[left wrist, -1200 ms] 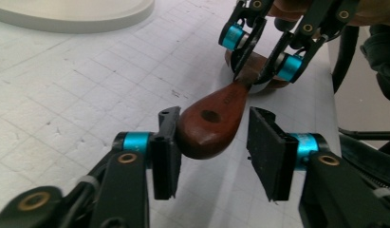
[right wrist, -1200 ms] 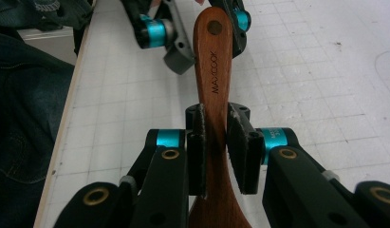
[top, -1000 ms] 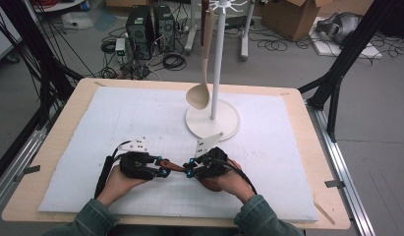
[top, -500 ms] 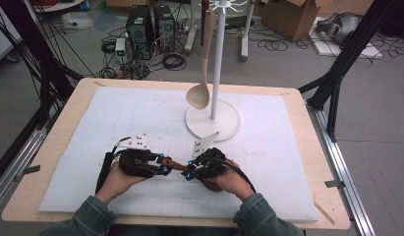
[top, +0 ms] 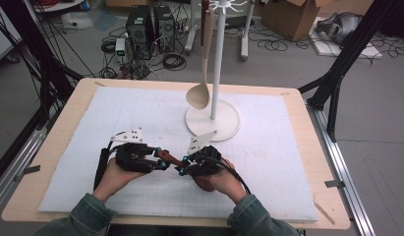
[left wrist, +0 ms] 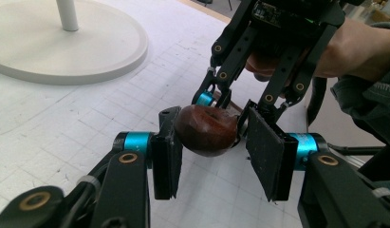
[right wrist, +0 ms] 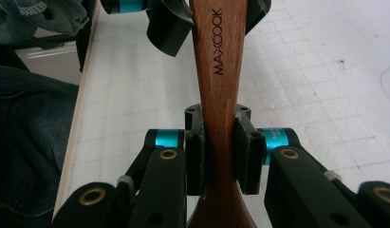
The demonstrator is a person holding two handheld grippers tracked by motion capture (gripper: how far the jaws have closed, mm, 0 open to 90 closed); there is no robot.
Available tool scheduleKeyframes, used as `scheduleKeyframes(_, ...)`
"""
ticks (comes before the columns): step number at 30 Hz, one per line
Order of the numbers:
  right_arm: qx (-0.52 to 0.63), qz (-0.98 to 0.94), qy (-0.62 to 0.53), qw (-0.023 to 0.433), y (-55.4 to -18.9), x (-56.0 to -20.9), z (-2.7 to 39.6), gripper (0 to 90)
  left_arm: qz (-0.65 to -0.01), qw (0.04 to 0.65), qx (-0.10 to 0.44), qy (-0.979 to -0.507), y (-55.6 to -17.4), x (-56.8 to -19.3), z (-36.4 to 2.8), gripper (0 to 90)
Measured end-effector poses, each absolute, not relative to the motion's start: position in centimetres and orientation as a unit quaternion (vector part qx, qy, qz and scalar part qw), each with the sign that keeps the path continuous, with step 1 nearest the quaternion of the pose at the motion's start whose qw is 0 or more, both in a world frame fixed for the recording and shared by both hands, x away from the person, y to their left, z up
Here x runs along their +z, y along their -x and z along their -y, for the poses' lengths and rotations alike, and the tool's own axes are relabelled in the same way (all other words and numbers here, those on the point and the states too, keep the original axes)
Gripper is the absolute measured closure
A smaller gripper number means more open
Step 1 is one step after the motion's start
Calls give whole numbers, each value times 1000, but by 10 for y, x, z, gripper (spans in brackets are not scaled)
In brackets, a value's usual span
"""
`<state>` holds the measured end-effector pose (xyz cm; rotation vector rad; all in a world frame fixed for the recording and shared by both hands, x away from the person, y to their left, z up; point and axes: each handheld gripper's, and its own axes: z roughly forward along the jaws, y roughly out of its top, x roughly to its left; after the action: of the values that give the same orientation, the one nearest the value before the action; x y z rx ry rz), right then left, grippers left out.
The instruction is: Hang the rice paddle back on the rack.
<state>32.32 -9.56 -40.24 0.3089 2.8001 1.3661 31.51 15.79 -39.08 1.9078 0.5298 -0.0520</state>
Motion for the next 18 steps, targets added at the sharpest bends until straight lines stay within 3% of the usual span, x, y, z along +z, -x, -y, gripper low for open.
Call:
scheduleKeyframes(10,440,-892,-98,8,-322,-400,95,769,-224,550,-32,-804,-317,-390,-157,620)
scheduleKeyframes(18,442,-892,-93,-20,-325,-398,102,704,-214,564,-53,-796,-318,-386,-159,664)
